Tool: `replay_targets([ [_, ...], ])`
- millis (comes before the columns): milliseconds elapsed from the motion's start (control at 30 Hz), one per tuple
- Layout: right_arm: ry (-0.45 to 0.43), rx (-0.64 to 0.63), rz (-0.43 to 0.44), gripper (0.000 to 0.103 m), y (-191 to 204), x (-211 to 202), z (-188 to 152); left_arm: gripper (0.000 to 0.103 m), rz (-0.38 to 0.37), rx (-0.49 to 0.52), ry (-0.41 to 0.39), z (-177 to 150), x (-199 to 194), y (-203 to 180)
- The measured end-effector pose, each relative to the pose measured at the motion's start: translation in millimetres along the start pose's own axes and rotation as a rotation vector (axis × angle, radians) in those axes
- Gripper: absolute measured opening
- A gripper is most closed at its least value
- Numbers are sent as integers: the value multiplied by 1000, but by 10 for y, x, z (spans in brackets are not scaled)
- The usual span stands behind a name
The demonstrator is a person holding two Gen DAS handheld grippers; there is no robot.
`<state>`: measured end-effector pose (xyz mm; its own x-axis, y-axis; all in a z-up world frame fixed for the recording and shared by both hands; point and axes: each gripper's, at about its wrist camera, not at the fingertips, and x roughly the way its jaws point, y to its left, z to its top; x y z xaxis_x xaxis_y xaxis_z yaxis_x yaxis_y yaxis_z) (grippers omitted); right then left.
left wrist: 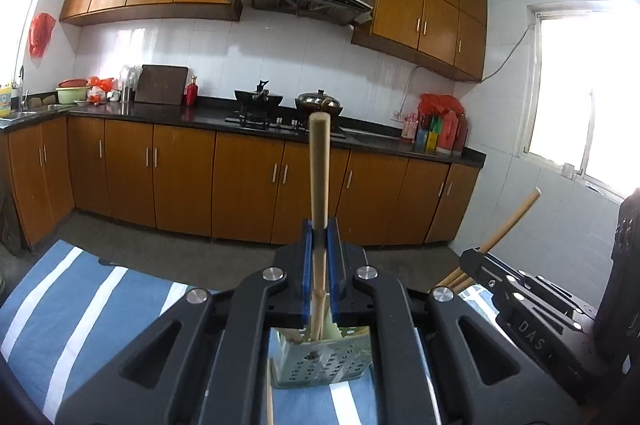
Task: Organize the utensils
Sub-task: 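Open both tools to drop the chopsticks into the green holder, then lower the right tool onto a chopstick and close it while the left tool grasps another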
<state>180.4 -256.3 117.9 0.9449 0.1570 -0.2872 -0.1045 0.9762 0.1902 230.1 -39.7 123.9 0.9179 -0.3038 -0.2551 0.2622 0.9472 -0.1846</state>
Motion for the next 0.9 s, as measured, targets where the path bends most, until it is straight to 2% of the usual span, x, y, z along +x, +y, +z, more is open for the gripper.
replay_targets([
  [200, -17, 6, 3, 14, 25, -114, 34, 15, -5, -20, -14, 10, -87, 81],
  [367, -63, 22, 0, 16, -49, -442, 26, 21, -19, -59, -55, 19, -428, 216],
  [400, -64, 23, -10, 18, -76, -503, -1, 23, -18, -65, -57, -6, -513, 256],
  [467, -48, 21, -45, 29, -160, -610, -109, 29, 1, -65, -47, -89, -641, 319],
  [567, 46, 13, -110, 30, -295, -615, -416, 33, 51, -55, 44, -417, -720, 519],
  [700, 251, 55, -156, 29, -468, -367, -976, 33, 114, -50, 229, -944, -532, 751],
  [800, 381, 99, -144, 29, -465, -174, -1365, 32, 127, -50, 369, -1315, -326, 844],
  [900, 466, 93, -126, 29, -352, -30, -1649, 32, 113, -37, 453, -1600, -213, 825],
])
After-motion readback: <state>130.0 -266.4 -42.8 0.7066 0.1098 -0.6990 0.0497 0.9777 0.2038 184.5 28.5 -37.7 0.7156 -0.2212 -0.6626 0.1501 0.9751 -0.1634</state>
